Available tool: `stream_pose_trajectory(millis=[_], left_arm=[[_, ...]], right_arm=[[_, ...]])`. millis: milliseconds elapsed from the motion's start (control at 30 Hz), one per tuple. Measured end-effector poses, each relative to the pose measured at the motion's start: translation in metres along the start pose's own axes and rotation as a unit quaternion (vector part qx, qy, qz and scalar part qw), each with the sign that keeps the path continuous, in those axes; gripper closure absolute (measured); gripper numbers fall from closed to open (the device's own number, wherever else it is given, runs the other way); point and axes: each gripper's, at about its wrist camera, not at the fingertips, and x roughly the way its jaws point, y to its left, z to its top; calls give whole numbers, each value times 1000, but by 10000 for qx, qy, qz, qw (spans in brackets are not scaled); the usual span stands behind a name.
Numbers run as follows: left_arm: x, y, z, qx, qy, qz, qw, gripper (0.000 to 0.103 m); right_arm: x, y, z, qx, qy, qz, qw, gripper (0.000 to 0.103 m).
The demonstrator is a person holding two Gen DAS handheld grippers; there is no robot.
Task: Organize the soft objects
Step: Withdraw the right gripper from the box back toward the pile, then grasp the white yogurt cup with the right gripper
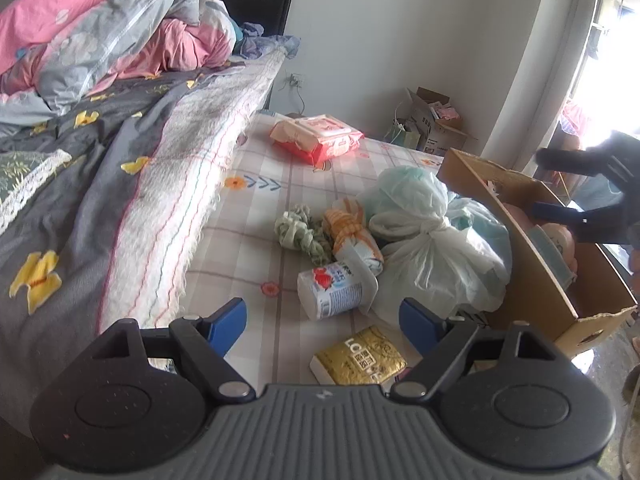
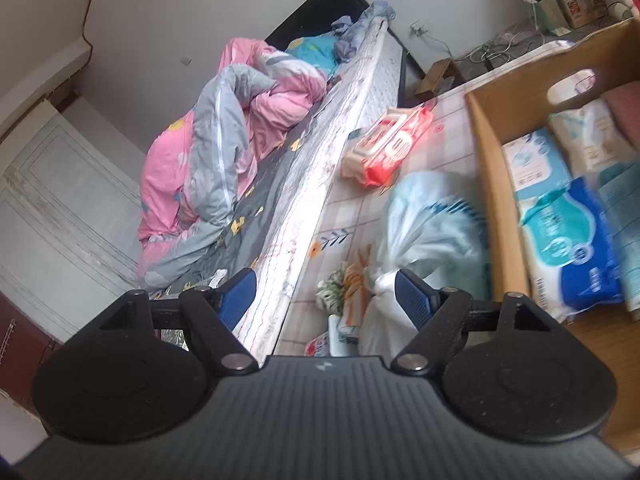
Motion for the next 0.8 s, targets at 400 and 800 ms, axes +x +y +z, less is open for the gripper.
stream_pose_trajectory(millis=[400, 800], left_arm=[[25, -13, -14, 231, 80, -189, 9995, 22], [97, 0, 5, 128, 365, -253, 9989, 53]], right_arm=[[63, 8, -53, 401, 697, 121, 9967, 33], [150, 15, -67, 235, 1263, -206, 9915, 51]])
